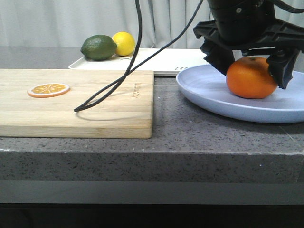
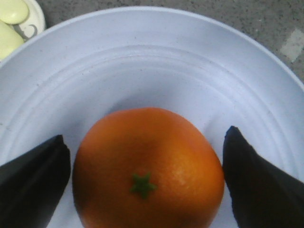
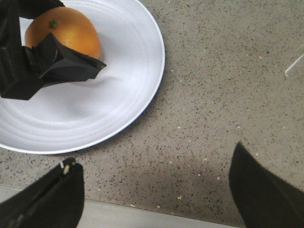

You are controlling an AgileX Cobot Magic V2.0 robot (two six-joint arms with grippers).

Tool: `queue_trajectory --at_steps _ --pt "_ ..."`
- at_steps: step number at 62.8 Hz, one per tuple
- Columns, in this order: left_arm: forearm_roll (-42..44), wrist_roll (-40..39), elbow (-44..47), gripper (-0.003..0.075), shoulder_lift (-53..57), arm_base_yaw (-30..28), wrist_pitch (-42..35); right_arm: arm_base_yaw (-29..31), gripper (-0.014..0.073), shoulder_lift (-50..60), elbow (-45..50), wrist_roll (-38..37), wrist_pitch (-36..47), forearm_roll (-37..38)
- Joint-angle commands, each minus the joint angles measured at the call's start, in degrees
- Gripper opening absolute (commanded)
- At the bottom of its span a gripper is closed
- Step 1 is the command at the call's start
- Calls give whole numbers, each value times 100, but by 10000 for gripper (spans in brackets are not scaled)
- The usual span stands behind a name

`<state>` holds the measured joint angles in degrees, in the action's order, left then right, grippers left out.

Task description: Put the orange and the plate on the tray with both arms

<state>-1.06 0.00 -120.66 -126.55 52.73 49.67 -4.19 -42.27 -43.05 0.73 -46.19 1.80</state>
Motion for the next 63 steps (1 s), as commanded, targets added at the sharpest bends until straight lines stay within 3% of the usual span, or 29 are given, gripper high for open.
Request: queue_trajectory --at_steps 1,34,63 --pt "-51 0 -200 649 364 40 -244 5 625 4 -196 42 411 -1" --pt "-29 -204 32 638 1814 -420 546 5 624 4 -196 42 722 4" --pt "260 -204 2781 638 4522 -1167 -270 5 624 -7 -184 42 690 4"
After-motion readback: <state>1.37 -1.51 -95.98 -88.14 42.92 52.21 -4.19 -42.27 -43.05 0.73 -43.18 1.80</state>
